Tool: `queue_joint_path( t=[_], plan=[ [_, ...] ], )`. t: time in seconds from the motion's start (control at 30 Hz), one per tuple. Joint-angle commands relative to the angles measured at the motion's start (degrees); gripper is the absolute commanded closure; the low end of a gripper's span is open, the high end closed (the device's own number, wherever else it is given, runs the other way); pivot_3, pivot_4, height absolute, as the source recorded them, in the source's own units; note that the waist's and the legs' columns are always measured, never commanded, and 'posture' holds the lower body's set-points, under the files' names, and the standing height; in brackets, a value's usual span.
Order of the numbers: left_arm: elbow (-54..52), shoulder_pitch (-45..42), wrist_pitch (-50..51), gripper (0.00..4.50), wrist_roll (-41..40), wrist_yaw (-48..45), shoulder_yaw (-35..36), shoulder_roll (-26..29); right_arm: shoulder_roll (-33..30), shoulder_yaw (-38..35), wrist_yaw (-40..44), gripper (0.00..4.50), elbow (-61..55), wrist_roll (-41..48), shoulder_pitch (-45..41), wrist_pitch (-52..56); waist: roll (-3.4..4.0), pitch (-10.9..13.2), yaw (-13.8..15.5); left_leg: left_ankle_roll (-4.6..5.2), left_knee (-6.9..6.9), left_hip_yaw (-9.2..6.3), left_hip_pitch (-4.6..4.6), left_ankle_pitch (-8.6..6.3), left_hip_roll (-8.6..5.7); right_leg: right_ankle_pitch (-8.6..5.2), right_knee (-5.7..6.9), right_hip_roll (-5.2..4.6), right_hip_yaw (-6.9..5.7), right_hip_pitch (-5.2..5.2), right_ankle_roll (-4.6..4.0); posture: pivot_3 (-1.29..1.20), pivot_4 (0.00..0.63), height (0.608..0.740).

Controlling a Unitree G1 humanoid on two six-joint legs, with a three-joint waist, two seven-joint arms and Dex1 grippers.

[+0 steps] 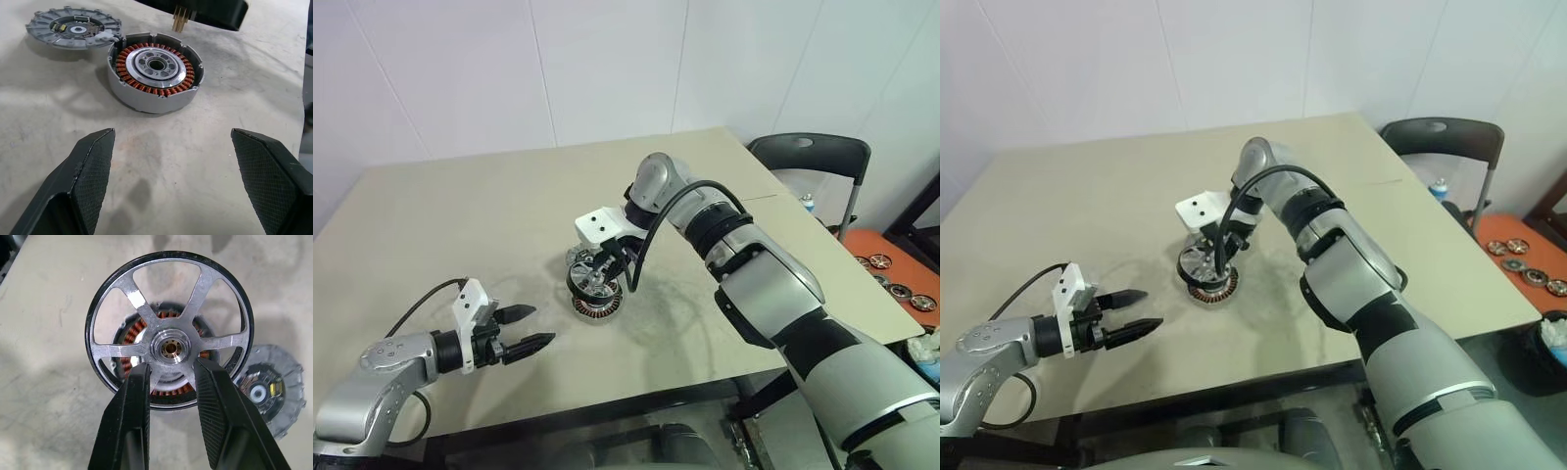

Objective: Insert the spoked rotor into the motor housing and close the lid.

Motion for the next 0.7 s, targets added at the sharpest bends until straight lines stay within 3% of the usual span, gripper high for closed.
queue_joint_path(
  t=[0.03,0.37,0.7],
  plan=[
    [-2.09,-0.09,-0.43,0.47,-0.89,0.53,1.64,-0.09,0.37,0.82,-2.78,3.53,1.22,-2.76,0.43,-0.86,0.0,0.0,-0.03,0.0,0.0,0.0,0.0,0.0,0.01,0.0,0.0,0.0,0.0,-0.01,0.0,0.0,0.0,0.74],
    [-2.47,0.01,-0.66,0.47,-0.72,1.8,0.96,-1.39,3.33,0.25,-7.95,3.53,3.1,-6.02,0.97,0.52,-0.04,-0.02,-0.19,-0.01,0.0,0.02,0.05,0.0,0.03,0.0,0.05,0.02,0.01,0.0,0.0,0.0,0.0,0.74],
    [-2.07,0.01,-0.87,0.47,-0.44,2.12,0.96,-2.04,2.89,-0.74,-8.06,3.53,3.64,-6.46,0.16,0.02,-0.03,-0.02,-0.19,-0.04,0.01,0.01,0.37,0.02,0.05,0.02,0.09,0.06,0.0,0.31,-0.04,0.0,0.0,0.74]
  ],
)
